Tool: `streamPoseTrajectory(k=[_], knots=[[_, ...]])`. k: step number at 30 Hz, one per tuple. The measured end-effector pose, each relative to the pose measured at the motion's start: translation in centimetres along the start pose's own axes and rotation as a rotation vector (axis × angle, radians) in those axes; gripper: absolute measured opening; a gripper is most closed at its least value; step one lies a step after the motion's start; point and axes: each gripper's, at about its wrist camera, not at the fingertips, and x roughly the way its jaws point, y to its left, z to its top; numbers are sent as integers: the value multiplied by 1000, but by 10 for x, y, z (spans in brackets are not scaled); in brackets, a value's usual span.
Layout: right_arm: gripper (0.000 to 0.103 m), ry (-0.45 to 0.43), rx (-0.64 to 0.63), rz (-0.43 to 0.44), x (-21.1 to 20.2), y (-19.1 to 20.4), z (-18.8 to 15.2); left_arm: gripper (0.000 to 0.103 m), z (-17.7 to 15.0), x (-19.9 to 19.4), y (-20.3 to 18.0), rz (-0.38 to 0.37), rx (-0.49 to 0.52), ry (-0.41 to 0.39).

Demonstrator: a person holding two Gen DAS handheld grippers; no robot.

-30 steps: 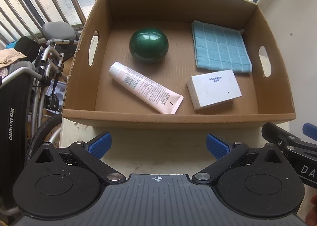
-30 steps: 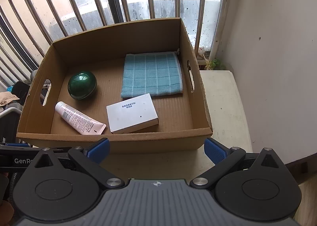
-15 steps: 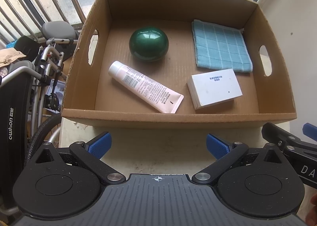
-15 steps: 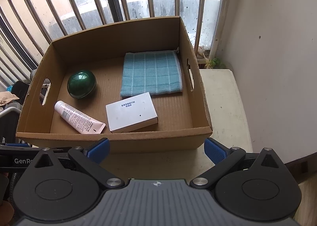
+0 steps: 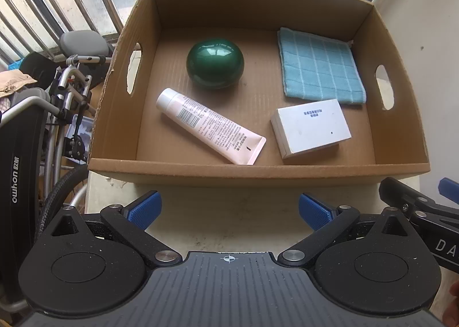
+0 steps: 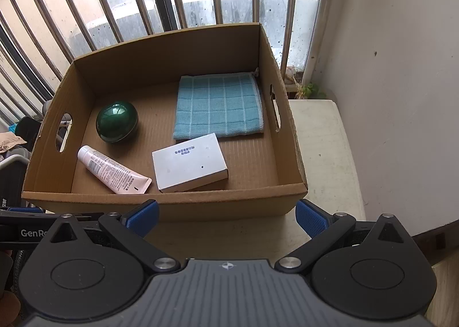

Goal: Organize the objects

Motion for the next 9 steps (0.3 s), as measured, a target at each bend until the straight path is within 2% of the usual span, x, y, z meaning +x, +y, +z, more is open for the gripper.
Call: streamPoseTrajectory(k=[9], knots=[[103,-1,0,-3,0,1,0,102,0,0,2,-5,3,-1]])
